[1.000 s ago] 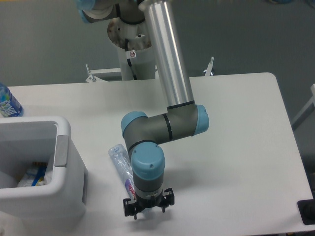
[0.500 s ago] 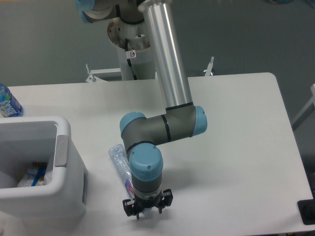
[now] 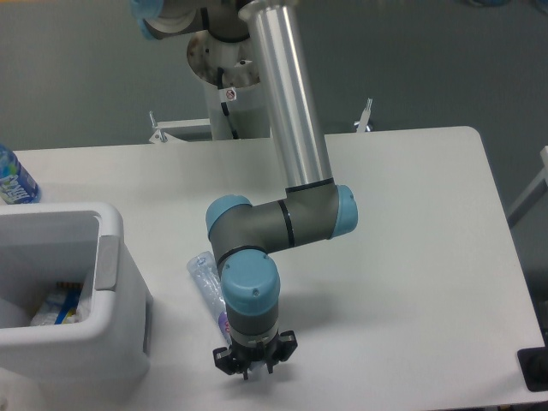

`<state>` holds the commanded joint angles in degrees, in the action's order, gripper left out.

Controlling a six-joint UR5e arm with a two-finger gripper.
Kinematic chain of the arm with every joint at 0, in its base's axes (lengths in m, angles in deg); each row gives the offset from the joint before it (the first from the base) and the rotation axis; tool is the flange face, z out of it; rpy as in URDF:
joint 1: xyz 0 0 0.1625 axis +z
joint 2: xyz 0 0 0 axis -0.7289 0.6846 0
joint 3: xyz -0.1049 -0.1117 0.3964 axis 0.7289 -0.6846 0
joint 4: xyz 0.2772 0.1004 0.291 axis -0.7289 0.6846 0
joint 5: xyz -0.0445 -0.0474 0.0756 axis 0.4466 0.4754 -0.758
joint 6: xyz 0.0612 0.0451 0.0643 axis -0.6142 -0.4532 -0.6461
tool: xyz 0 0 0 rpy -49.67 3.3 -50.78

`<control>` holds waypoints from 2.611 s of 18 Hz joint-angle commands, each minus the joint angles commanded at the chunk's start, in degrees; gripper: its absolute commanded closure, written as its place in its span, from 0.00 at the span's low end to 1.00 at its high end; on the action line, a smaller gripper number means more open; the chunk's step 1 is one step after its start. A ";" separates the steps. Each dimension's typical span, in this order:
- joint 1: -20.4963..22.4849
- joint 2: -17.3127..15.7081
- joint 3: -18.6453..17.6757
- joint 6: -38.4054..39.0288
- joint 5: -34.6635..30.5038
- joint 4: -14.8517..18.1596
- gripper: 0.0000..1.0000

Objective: Place the trash in the trash can
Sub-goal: 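Lower the gripper around the bottle's labeled middle and close on it, then lift the held bottle and carry it over the white bin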

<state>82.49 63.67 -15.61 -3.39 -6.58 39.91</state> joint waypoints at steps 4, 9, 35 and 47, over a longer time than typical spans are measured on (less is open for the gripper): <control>0.00 -0.35 0.44 0.09 0.00 0.00 0.75; 0.52 -1.49 1.67 0.18 0.53 -1.22 0.78; 4.93 -21.09 13.45 2.72 10.81 -18.19 0.89; -6.31 -23.56 11.17 2.55 10.55 -18.11 0.89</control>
<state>76.18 40.12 -4.44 -0.84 3.97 21.81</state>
